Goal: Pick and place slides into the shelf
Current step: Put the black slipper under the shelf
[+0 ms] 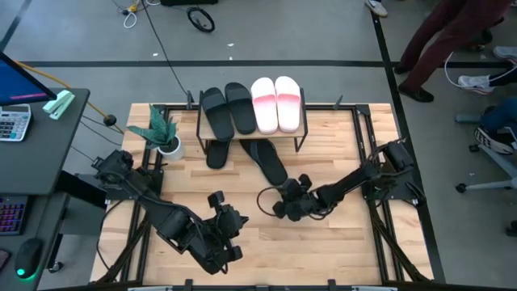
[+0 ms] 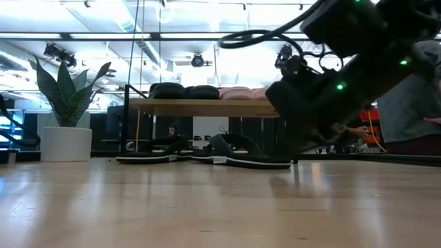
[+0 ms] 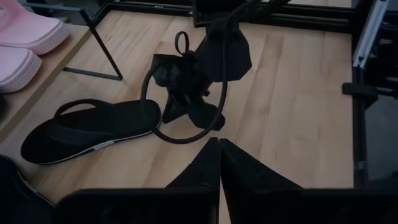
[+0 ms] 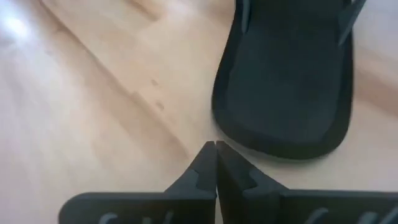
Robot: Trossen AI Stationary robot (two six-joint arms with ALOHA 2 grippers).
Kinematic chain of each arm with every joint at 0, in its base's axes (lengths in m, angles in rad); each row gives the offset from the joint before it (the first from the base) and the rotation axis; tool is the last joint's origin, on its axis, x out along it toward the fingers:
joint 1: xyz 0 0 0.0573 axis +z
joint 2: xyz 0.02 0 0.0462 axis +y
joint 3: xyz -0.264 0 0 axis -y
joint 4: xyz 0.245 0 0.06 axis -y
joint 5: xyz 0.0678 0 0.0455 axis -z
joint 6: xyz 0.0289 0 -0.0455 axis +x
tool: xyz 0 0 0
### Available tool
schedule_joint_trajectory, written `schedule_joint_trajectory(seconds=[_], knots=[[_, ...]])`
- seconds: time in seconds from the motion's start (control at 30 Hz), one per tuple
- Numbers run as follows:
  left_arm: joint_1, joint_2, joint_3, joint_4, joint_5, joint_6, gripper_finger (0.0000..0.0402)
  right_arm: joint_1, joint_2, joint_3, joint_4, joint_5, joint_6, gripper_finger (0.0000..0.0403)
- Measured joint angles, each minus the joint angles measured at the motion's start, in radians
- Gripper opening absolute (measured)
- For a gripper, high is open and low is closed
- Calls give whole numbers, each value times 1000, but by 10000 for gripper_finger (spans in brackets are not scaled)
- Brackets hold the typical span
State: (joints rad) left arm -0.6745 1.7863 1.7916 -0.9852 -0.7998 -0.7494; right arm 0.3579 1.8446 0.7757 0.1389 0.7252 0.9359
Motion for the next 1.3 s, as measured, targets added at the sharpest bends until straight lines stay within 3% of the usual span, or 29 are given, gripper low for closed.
schedule_joint_trajectory(seconds=[0.13, 0.33, 0.57, 0.73, 1.03, 1.3], knots=[[-11, 0, 0, 0, 0, 1, 4, 12, 0, 0, -3, 16, 32, 2], [-10, 0, 0, 0, 0, 1, 20, -59, 38, 3, 21, 29, 73, 2], [-10, 0, 0, 0, 0, 2, 18, -97, 83, 2, 148, -6, 19, 1], [-10, 0, 0, 0, 0, 2, 5, -158, 91, 16, 276, -114, -85, 0], [-10, 0, 0, 1, 0, 2, 21, -314, 266, 274, 262, -311, -301, 0], [-13, 0, 0, 0, 0, 6, 6, -336, 329, 455, 88, -314, -433, 0]])
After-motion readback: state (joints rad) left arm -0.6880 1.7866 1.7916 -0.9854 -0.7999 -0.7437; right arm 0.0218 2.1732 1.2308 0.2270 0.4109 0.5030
